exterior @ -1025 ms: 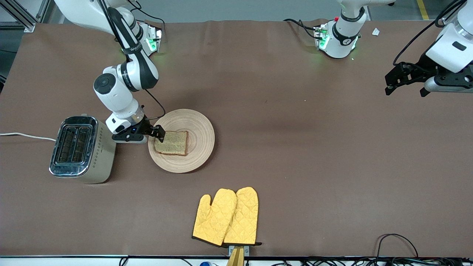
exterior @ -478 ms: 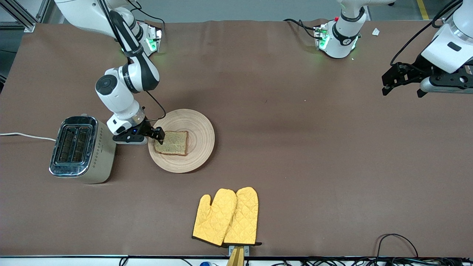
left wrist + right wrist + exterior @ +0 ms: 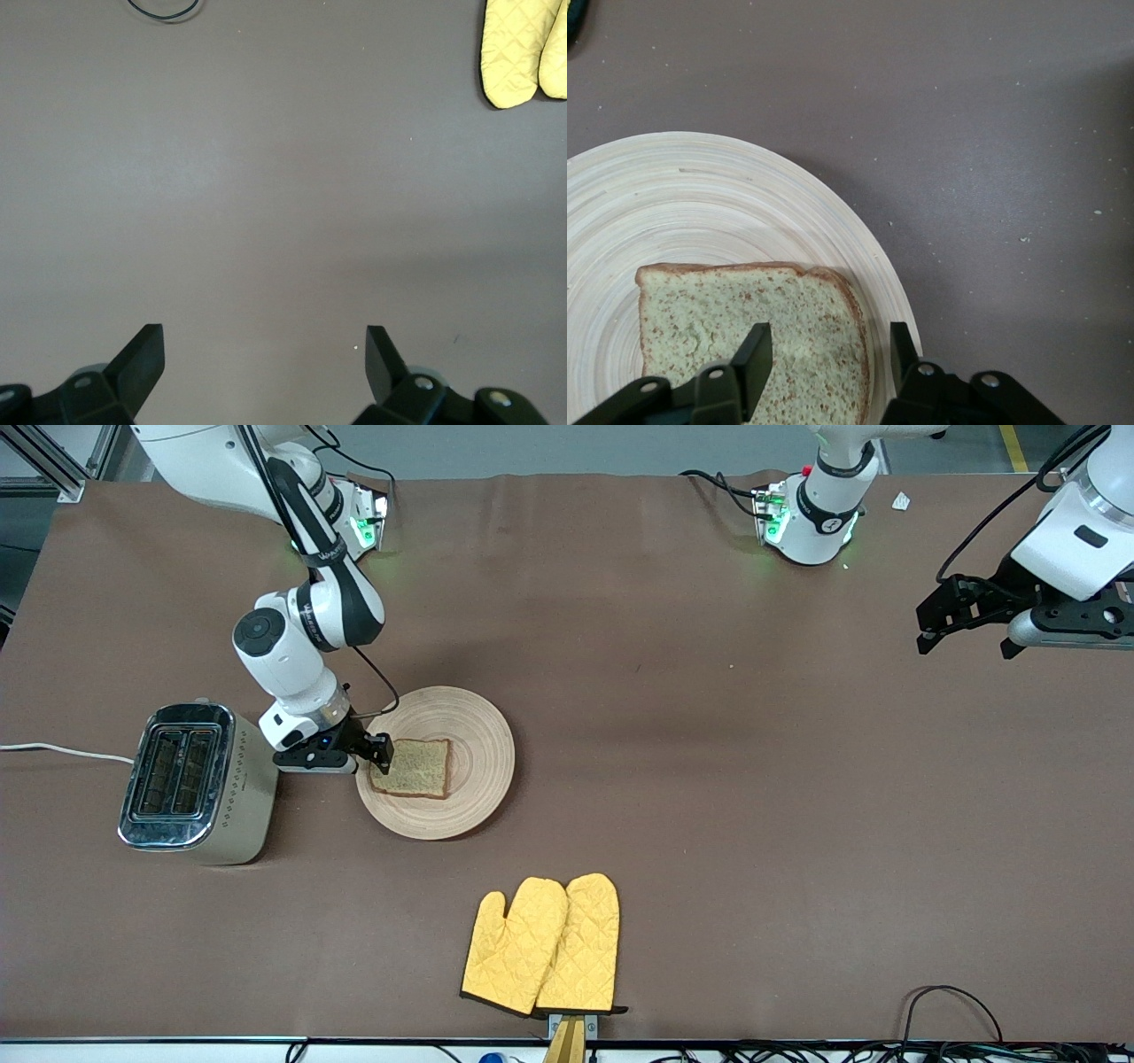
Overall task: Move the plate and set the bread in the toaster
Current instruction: 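Lower the right gripper onto the bread slice and close on it, then lift the bread slice with the right gripper over the toaster, then lower the bread slice into the toaster slot with the right gripper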
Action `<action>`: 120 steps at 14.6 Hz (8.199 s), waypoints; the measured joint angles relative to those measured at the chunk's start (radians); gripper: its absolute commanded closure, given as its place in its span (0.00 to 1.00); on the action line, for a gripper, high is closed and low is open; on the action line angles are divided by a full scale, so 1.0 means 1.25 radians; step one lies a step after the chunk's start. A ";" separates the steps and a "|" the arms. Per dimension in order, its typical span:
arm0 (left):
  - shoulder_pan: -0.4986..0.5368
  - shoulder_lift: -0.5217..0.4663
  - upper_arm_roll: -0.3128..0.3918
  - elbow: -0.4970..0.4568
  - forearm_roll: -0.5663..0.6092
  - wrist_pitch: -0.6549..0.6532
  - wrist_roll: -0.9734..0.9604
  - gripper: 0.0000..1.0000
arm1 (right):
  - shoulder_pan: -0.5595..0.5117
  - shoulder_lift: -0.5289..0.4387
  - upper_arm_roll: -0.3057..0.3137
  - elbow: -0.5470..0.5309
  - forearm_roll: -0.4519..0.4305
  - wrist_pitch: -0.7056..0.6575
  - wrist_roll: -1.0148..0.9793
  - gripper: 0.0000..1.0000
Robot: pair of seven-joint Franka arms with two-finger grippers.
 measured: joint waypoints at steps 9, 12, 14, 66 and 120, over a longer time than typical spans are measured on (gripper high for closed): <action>0.001 0.000 0.000 0.002 0.000 0.000 0.000 0.00 | 0.000 0.027 -0.001 -0.002 0.000 0.030 0.003 0.43; 0.004 0.000 0.002 0.005 0.000 -0.001 0.001 0.00 | 0.000 0.034 -0.001 -0.004 0.000 0.057 0.003 0.43; 0.004 0.000 0.001 0.007 0.000 -0.001 0.001 0.00 | 0.001 0.040 0.000 -0.011 0.000 0.083 0.003 0.46; 0.006 0.000 0.002 0.007 0.001 -0.007 0.002 0.00 | 0.039 0.083 0.000 -0.130 -0.001 0.405 -0.002 0.99; 0.006 0.000 0.002 0.007 0.001 -0.010 0.001 0.00 | -0.118 0.026 -0.028 0.574 -0.686 -0.869 -0.113 0.99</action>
